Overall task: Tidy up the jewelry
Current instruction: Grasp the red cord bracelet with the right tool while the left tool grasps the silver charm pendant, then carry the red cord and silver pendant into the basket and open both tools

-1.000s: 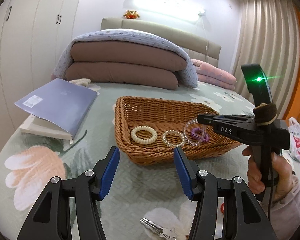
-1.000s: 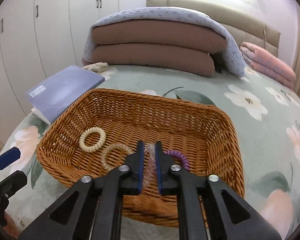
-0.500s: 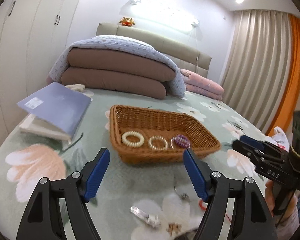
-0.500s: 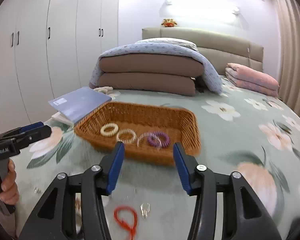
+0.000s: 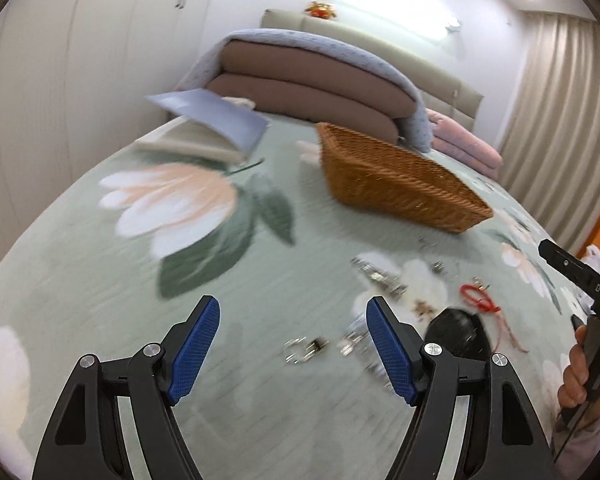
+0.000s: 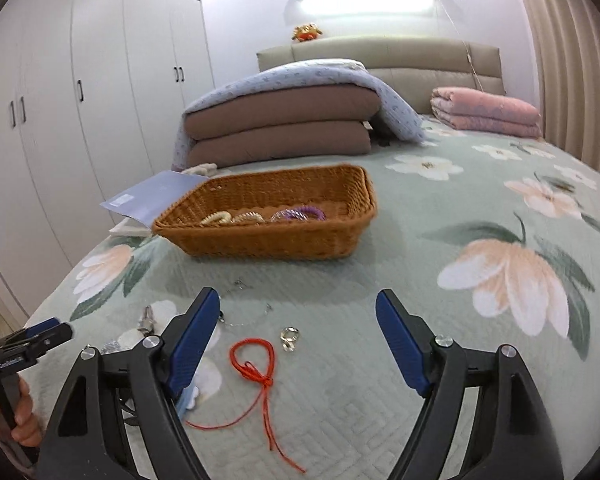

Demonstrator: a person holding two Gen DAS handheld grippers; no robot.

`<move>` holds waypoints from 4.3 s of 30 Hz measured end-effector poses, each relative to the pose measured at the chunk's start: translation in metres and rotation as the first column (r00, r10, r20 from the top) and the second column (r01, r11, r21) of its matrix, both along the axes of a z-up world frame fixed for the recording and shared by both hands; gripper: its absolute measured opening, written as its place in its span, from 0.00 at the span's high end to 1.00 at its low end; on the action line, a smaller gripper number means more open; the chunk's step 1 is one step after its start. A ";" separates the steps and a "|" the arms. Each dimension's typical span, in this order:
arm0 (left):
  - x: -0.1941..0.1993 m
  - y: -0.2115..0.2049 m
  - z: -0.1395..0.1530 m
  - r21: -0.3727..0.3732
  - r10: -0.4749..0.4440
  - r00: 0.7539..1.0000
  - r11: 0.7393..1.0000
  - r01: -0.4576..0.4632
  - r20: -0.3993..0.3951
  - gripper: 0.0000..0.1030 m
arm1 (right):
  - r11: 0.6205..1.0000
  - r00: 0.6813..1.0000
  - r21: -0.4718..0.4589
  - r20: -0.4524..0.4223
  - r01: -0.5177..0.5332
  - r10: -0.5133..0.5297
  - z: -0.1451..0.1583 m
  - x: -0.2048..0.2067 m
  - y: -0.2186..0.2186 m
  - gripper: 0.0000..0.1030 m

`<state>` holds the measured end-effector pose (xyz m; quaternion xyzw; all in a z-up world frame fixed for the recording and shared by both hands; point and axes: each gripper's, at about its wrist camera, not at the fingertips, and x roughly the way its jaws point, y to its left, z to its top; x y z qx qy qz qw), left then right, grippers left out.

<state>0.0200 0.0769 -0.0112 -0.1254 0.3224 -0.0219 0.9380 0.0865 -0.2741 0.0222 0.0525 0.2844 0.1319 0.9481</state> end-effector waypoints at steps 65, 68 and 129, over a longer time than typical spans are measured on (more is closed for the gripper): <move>0.023 -0.039 -0.022 0.255 -0.166 0.975 0.946 0.201 -0.150 0.87 | 0.945 0.953 -0.248 -0.267 -0.214 0.146 -0.063 0.033 0.071 0.92; 0.023 -0.039 -0.022 0.252 -0.172 0.974 0.946 0.205 -0.147 0.91 | 0.946 0.953 -0.238 -0.260 -0.220 0.156 -0.063 0.030 0.070 0.94; 0.232 -0.122 0.048 0.003 -0.355 0.935 0.935 0.355 0.010 0.80 | 0.998 0.989 0.041 -0.144 0.051 -0.045 -0.010 0.201 -0.003 0.91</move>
